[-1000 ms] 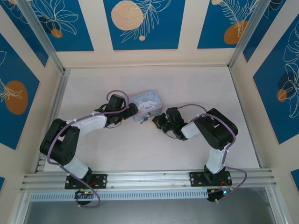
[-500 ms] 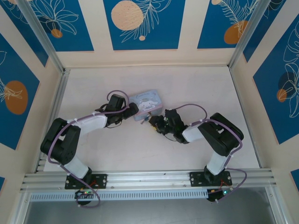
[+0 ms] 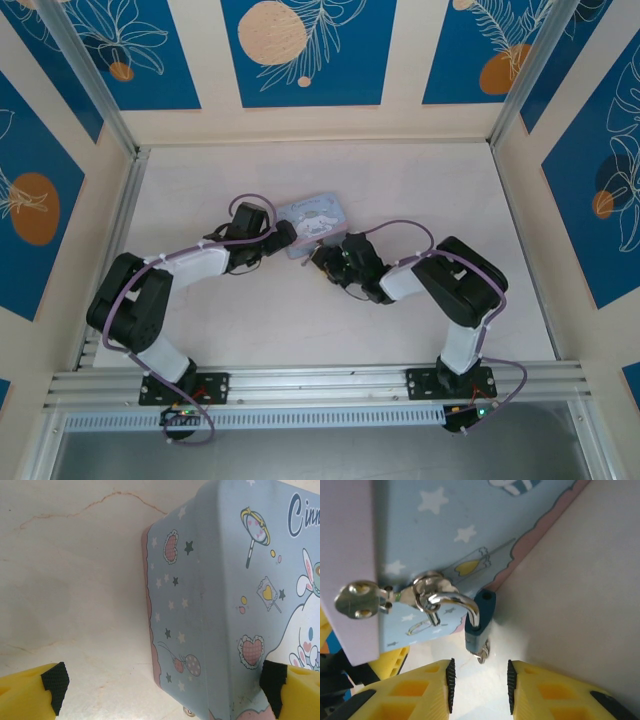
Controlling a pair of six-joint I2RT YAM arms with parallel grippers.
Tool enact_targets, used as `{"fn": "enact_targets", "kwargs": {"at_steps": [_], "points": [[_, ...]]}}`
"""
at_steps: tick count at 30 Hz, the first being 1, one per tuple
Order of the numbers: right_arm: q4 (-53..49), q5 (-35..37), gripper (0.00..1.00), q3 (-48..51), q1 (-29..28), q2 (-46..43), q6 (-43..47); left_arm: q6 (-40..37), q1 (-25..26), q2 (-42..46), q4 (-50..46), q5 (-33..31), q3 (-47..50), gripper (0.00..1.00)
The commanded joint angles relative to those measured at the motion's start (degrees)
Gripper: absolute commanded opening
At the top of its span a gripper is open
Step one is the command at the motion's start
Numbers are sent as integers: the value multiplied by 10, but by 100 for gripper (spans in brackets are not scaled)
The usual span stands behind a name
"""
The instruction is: Unlock the padlock with the key
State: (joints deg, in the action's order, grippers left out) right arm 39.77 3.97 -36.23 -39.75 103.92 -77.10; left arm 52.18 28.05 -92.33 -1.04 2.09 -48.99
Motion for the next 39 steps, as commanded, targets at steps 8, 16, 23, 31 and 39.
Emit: {"fn": "enact_targets", "kwargs": {"at_steps": [8,16,23,31,39], "points": [[-62,39,32,-48,-5,31,3,-2,7,-26,-49,1,23,100],[-113,63,23,-65,-9,38,-12,0,6,-29,-45,3,24,100],[-117,70,3,-65,-9,32,-15,2,7,-31,-48,2,25,100],[-79,84,0,-67,-3,22,-56,7,7,-39,-62,-2,23,100],[-53,96,0,-74,28,10,-97,10,7,-52,-88,-3,13,99]]}}
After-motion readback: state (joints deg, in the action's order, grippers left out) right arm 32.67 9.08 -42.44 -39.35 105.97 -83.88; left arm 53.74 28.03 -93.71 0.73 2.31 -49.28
